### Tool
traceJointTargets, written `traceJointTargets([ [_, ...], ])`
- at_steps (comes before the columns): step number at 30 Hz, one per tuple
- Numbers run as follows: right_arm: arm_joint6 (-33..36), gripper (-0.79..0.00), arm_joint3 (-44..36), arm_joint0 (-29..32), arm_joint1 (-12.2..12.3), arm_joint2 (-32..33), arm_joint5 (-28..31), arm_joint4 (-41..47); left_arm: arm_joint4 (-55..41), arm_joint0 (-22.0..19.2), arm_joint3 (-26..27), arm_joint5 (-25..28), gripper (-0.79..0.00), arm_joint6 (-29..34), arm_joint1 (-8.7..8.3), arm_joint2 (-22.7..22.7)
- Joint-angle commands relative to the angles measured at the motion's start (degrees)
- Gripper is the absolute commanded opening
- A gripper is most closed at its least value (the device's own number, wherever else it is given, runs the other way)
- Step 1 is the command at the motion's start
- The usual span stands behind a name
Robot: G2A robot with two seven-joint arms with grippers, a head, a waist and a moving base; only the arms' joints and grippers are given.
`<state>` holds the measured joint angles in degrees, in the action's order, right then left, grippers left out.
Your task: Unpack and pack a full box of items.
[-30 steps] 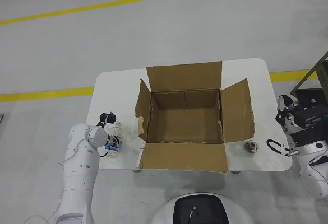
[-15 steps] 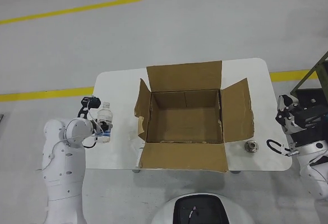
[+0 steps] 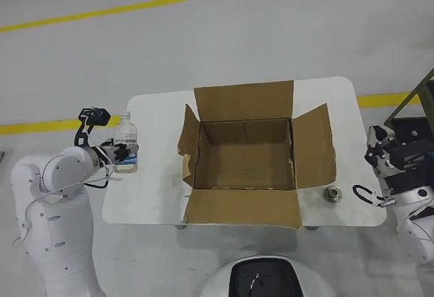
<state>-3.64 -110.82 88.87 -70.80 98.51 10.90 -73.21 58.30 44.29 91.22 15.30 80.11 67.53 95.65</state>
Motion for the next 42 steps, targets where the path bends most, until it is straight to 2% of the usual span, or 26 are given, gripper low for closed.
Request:
traceJointTargets([
  [1,0.0,-0.785,0.0,0.0,0.0,0.0,0.0,0.0,-0.01,0.0,0.0,0.0,-0.785,0.0,0.0,0.0],
  [4,0.0,-0.785,0.0,0.0,0.0,0.0,0.0,0.0,-0.12,0.22,-0.06,-0.07,-0.785,-0.4,0.01,-0.04],
  [7,0.0,-0.785,0.0,0.0,0.0,0.0,0.0,0.0,-2.77,0.32,2.08,0.54,-0.785,-3.47,-0.03,-1.03],
  [10,0.0,-0.785,0.0,0.0,0.0,0.0,0.0,0.0,-8.5,-2.03,4.44,1.27,-0.785,-4.93,0.03,-2.5],
  [15,0.0,-0.785,0.0,0.0,0.0,0.0,0.0,0.0,-18.57,-6.65,5.13,2.63,-0.785,-5.57,0.29,-7.1],
  [20,0.0,-0.785,0.0,0.0,0.0,0.0,0.0,0.0,-28.89,-9.48,4.53,3.38,-0.785,-3.22,0.59,-12.64],
  [27,0.0,-0.785,0.0,0.0,0.0,0.0,0.0,0.0,-41.95,-9.98,2.16,1.34,-0.785,2.0,0.85,-19.31],
  [42,0.0,-0.785,0.0,0.0,0.0,0.0,0.0,0.0,-41.95,-9.98,2.16,1.34,-0.785,2.0,0.85,-19.31],
])
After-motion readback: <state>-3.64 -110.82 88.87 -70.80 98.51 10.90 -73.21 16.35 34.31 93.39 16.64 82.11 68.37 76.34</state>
